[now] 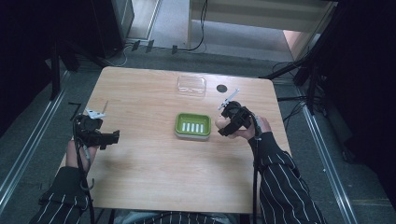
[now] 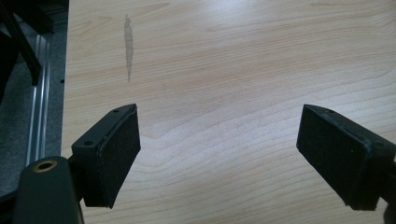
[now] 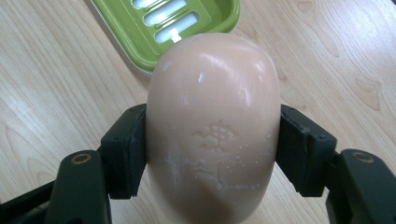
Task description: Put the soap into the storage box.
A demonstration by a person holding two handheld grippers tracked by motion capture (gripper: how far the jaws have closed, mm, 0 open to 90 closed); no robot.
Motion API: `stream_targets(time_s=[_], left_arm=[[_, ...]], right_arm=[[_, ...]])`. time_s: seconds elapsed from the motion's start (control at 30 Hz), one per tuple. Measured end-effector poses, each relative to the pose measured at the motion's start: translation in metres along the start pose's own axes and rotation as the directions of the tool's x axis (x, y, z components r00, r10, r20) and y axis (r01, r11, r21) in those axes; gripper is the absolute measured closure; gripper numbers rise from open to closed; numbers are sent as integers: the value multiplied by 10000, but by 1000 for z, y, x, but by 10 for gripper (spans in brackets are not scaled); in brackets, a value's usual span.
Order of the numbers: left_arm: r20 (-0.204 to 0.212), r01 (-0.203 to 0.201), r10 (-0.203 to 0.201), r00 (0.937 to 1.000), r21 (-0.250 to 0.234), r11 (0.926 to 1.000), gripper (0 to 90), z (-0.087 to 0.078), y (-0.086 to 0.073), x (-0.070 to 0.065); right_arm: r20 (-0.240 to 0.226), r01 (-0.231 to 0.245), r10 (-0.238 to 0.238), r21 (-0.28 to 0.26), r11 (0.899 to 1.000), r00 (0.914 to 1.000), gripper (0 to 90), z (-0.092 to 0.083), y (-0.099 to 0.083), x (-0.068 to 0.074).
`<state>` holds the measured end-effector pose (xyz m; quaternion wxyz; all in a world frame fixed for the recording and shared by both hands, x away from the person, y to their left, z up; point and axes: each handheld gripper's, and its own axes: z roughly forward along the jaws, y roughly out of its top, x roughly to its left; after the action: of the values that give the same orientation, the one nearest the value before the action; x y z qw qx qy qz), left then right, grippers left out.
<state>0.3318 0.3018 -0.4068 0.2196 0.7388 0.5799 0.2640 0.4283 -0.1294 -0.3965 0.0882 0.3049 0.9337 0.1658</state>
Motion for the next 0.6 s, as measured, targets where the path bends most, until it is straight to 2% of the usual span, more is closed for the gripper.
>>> stream_targets(time_s=[0.6], left_arm=[[-9, -20, 20, 10000, 13, 10000, 143, 0, 0, 0]], right_arm=[[-4, 319, -319, -198, 9993, 9995, 332, 1, 16, 0]])
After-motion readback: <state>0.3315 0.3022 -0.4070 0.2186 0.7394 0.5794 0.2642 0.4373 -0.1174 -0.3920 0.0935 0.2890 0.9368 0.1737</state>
